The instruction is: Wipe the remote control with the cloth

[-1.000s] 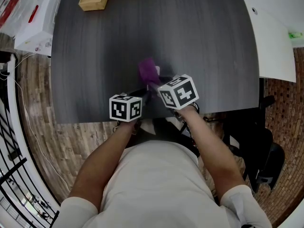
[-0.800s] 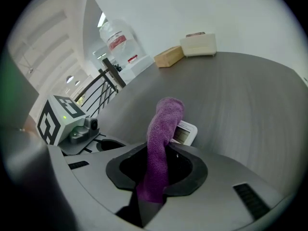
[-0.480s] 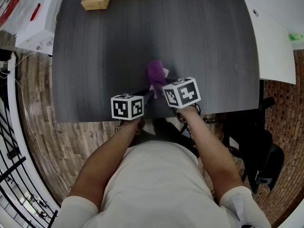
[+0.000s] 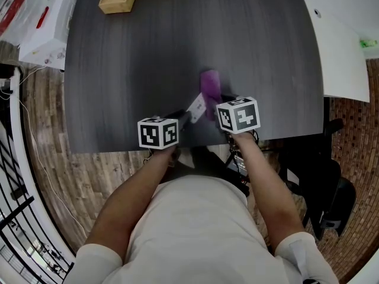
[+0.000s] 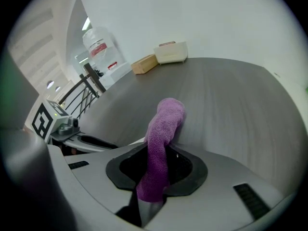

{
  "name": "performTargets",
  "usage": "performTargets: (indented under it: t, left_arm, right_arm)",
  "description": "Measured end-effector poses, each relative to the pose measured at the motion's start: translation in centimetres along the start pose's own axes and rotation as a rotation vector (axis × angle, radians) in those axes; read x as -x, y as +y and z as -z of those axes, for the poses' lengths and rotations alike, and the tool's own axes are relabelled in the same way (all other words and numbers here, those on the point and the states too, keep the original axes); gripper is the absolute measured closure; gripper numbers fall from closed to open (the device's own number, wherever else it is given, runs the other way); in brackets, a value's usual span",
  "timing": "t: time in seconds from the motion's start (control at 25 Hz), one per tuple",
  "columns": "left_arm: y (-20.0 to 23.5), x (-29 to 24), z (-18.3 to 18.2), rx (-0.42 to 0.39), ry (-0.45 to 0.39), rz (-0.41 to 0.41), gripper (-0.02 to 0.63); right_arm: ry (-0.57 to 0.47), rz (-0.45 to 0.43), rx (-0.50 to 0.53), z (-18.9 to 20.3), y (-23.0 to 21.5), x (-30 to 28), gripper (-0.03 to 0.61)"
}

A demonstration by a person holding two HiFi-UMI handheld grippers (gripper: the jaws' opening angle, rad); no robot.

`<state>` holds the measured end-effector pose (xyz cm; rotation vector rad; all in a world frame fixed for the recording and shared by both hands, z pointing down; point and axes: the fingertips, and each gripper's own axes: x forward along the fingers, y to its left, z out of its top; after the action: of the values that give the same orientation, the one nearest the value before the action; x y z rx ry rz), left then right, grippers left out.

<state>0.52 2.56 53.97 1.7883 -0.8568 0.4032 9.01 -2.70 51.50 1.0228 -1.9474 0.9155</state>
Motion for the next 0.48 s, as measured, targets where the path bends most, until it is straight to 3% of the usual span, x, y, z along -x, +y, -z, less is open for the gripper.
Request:
performTargets:
  t: [0.32, 0.48]
  left_arm:
    - [0.2, 0.1, -0.1, -0.004, -0.009, -0.015, 0.515]
    - [-0.2, 0.1, 0.3, -0.014, 0.002, -0.008, 0.515]
  right_arm:
    - [-0.023, 0.185, 0.007, -0.7, -6.4, 0.9, 0.482]
    - [-0.088, 0.148, -0.1, 0.1, -5.5, 2.5, 0.482]
